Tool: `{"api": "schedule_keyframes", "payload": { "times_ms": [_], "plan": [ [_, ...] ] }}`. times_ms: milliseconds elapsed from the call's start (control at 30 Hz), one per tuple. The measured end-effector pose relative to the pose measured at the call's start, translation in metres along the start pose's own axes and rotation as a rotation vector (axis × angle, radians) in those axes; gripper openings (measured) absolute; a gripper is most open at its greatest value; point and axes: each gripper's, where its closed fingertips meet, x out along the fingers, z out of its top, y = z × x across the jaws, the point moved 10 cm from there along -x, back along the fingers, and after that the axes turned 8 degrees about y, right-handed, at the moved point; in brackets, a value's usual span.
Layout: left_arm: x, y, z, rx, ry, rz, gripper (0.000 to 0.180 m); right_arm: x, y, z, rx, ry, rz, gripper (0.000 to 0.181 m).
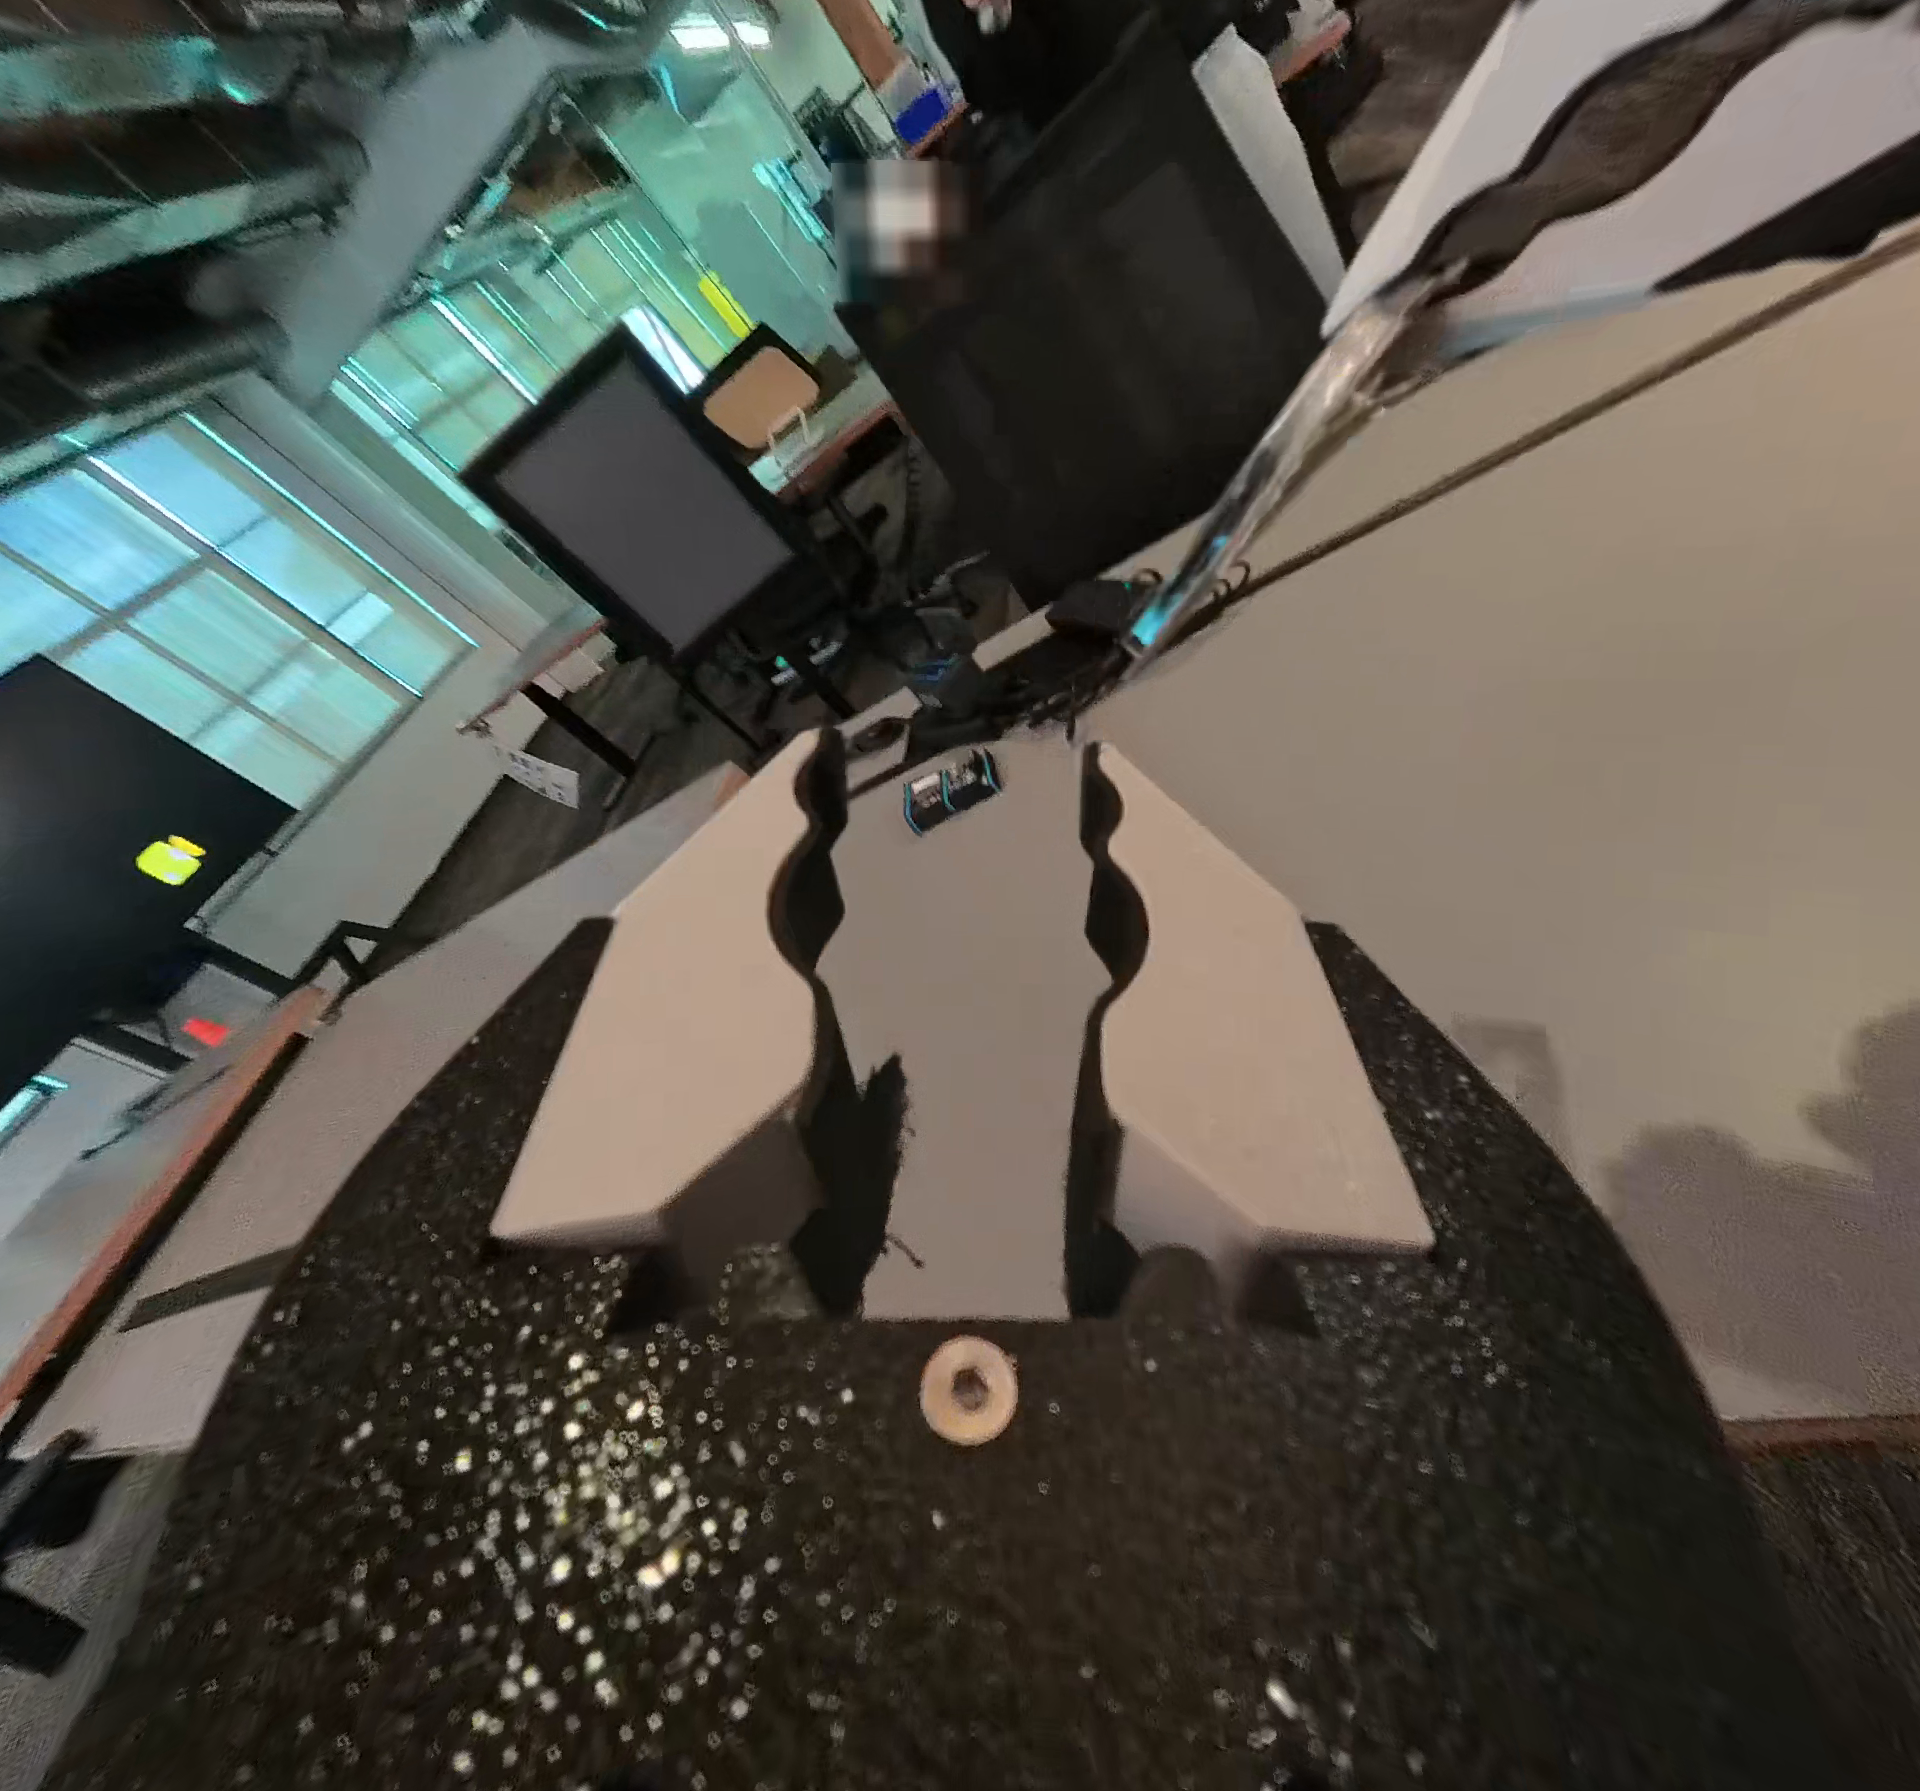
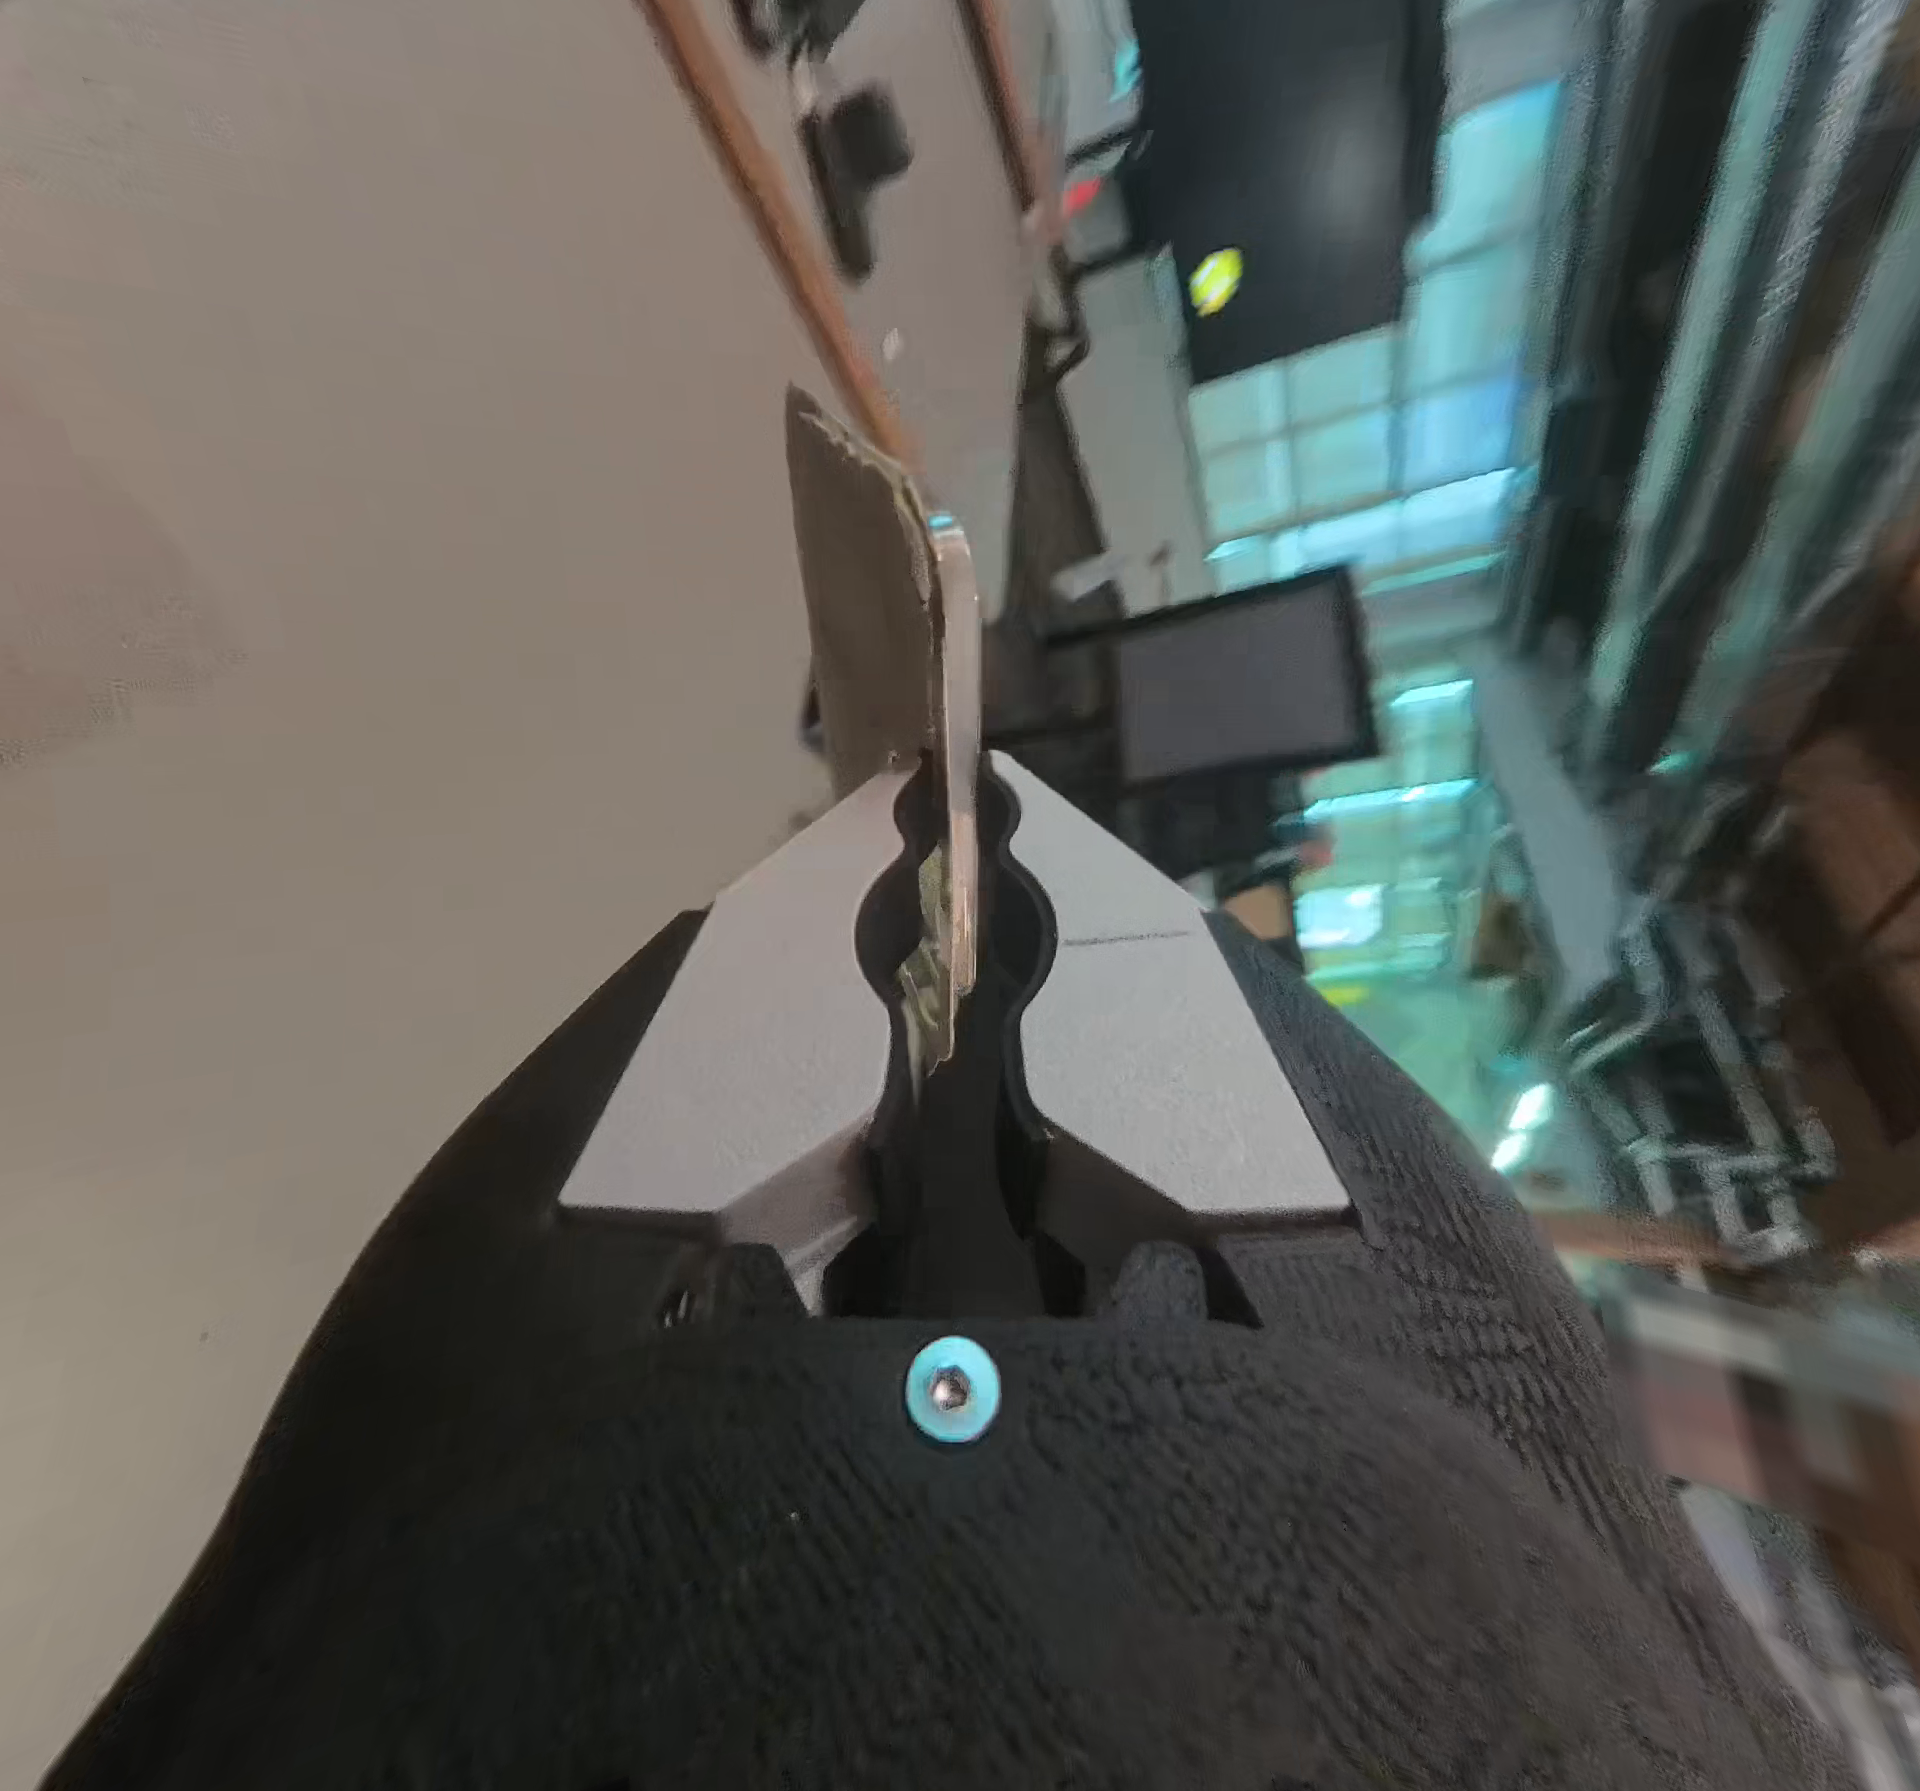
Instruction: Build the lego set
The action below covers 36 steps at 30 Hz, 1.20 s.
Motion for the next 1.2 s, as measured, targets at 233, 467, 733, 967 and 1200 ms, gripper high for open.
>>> {"api": "schedule_keyframes", "payload": {
  "times_ms": [233,467,733,967,1200],
  "plan": [
    [0.046,0.002,-0.053,-0.117,0.071,-0.112,0.043,0.116,0.068,-0.066,-0.056,0.321,0.182,0.005],
    [0.047,-0.007,-0.070,-0.139,0.100,-0.221,0.042,0.164,0.121,-0.084,-0.219,0.338,0.209,0.005],
    [0.031,-0.003,-0.086,-0.194,0.148,-0.235,0.042,0.165,0.163,-0.084,-0.243,0.374,0.369,0.016],
    [0.040,-0.007,-0.079,-0.228,0.111,-0.240,0.042,0.168,0.167,-0.080,0.104,0.410,0.680,0.071],
    [0.037,-0.006,-0.062,-0.239,0.046,-0.248,0.043,0.135,0.122,-0.074,0.649,0.418,0.922,0.125]
  ]
}}
